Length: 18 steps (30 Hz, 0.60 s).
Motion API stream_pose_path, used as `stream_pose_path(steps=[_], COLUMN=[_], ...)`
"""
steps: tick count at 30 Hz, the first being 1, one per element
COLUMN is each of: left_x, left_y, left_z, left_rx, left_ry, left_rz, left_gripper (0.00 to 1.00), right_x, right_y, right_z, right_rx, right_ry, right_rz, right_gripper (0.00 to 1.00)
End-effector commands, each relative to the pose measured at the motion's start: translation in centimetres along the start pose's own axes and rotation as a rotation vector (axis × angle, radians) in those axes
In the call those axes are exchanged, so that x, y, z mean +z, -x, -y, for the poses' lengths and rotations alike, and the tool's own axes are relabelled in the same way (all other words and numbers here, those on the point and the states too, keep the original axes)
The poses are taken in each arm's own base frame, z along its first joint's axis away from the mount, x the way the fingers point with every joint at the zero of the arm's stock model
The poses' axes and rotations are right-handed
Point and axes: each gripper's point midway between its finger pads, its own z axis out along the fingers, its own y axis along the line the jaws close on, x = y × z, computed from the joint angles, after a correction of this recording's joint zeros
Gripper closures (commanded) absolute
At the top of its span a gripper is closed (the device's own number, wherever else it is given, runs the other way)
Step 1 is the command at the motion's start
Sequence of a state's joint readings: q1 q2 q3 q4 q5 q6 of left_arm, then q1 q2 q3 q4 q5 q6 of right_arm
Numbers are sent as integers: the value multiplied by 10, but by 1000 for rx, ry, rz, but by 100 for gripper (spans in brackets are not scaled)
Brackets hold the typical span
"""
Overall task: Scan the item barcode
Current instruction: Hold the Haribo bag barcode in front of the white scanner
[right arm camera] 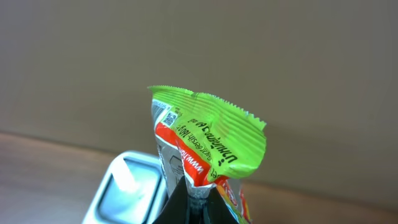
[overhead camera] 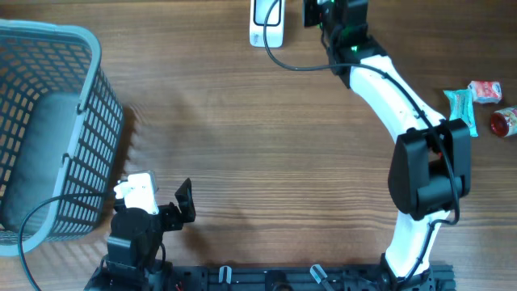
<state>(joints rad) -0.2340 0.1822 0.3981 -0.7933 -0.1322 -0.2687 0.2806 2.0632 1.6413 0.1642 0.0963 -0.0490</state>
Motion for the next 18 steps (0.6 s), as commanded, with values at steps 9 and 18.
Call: stream_pose_path(steps=[9, 18], left_x=[0, 0], left_y=[-1, -1], left_z=[0, 0], left_rx=[-8, -8], left_ry=[-1, -1], left_rz=[3, 3], left_gripper=[0, 0], right_x=[38, 48], right_y=[-57, -104], right_z=[-50, -67], right_rx=[-449, -653], right_ry=[-185, -300], right_rz=[-26, -78], right_gripper=[95, 95])
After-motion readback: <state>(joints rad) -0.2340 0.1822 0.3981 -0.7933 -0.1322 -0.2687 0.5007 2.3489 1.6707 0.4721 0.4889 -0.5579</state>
